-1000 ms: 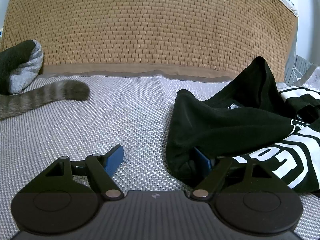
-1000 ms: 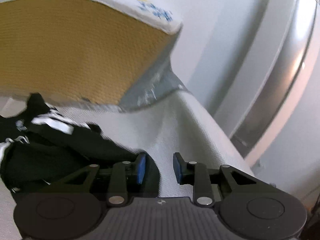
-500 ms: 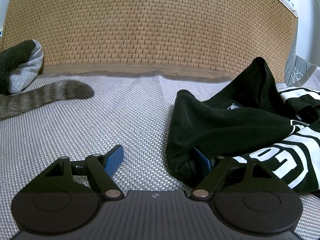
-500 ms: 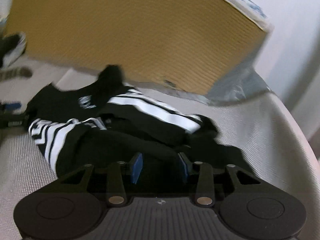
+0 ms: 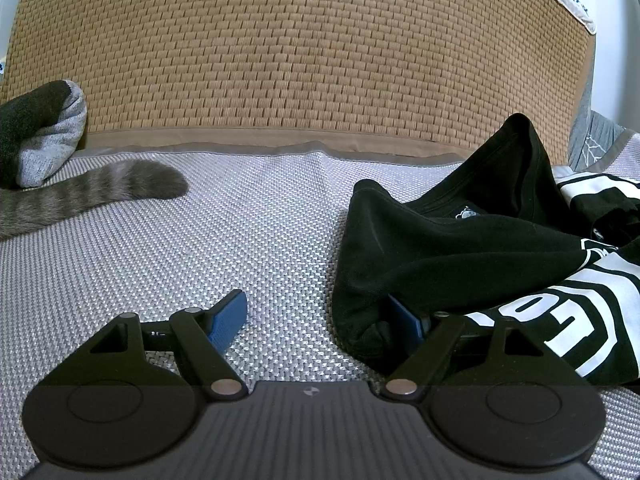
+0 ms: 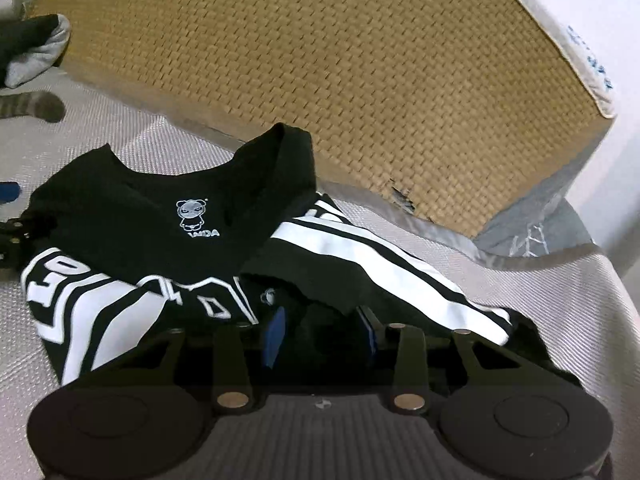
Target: Fold clothes
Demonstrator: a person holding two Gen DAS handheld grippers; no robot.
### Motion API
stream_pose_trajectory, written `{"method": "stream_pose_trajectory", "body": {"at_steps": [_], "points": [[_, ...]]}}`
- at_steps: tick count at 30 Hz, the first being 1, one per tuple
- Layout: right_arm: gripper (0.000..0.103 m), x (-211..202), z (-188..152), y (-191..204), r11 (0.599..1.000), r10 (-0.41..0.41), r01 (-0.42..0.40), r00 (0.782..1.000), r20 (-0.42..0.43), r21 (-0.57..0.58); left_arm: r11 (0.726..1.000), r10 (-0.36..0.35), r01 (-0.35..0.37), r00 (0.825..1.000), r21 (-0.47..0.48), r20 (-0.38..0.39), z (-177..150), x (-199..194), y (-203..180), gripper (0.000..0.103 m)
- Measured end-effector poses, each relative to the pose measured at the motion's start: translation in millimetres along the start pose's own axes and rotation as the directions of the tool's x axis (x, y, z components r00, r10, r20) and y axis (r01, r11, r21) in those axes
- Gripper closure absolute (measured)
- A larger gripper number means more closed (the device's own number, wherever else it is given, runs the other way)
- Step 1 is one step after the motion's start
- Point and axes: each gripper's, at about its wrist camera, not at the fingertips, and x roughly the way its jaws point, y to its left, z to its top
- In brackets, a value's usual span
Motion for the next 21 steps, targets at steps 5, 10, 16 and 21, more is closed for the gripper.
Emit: {"method": "stream_pose_trajectory", "body": {"at_steps": [5,10,16,21], "points": [[0.066,23,5,4,0.999,-0.023,0.022,1.000,-0.018,-0.037,1.000,-0.001,0.001,1.000,-0.001,0.000,0,0,-1,0.023],[0.094,35,7,-29,0.989,0.012,-0.010,1.000,-0.007,0.148,1.000,0.000,0.000,1.000,0.002,-0.001,-1,0,-1,0.022],[0.097,40,-4,-83,0.909,0.007,-0.017,1.000,0.025,0.416,1.000,0.002,-0.002,1.000,0.006,-0.003,-1,0,-2,0.022],[0.097,49,-23,-114,0.799,-0.010,-0.029,0.998,0.062,0.601,1.000,0.006,-0.006,1.000,0.013,-0.008,-2,2,-3,0.021]]}}
